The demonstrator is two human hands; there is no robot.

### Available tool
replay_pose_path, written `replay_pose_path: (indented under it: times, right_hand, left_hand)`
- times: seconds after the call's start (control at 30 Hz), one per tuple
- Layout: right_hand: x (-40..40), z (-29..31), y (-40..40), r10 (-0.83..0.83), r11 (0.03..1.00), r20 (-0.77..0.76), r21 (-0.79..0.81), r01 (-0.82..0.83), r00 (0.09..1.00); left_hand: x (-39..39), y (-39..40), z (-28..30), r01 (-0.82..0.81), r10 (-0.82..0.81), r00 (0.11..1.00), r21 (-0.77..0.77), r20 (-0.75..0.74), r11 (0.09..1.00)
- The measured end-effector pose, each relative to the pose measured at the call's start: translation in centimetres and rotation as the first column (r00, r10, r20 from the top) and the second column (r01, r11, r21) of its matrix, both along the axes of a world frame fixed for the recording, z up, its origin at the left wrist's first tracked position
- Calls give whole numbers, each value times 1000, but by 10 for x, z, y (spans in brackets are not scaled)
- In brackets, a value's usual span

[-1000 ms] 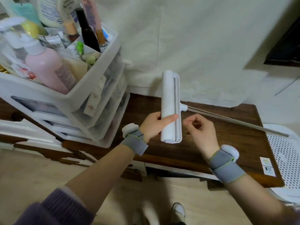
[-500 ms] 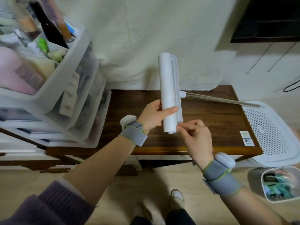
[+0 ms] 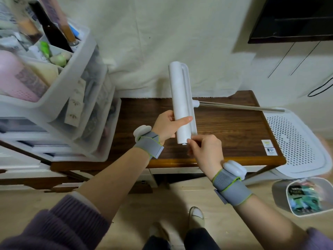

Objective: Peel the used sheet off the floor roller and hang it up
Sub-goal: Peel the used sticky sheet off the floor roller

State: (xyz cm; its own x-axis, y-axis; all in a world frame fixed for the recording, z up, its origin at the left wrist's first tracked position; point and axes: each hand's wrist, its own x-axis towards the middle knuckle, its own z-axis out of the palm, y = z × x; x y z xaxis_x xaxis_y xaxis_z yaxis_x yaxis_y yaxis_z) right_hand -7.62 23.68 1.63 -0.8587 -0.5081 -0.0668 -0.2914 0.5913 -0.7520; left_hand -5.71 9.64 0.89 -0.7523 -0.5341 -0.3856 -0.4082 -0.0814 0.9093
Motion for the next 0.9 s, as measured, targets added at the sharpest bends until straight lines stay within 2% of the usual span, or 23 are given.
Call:
replay_pose_path:
  times: [0.13,0.27,0.43,0.57,0.63,0.77,0.9]
  right_hand:
    - [0,-3,0,-30,998,-16,-47,29,999]
    - [-1,1,1,-32,991,95,-129,44,995]
    - [-1,-5,-1,-13,999,45,-47,15,999]
    - [2,-10,-4,-48,998,10,-47,48,999]
    - [1,-11,-4,-57,995,53,-83,61,997]
    - [-4,-9,-2,-73,965,302,-219,144,950]
    - [-5,-8,-1,-43,966,320,-230,122,946]
  left_hand:
    - [-2,-1,3,-15,15,1000,0,-9,1000]
    - [-4,-2,4,-14,14,1000,-25,-1,1000]
    - [-5,0,-2,-38,38,999,-28,29,999]
    - [-8,0,-4,-57,58,997,-27,41,998]
    - [-8,-2,-3,-59,61,997,-40,48,997]
    - [-6,-5,-3,-62,60,997,29,45,998]
    - [-5,-5,-5,-58,56,997,29,53,998]
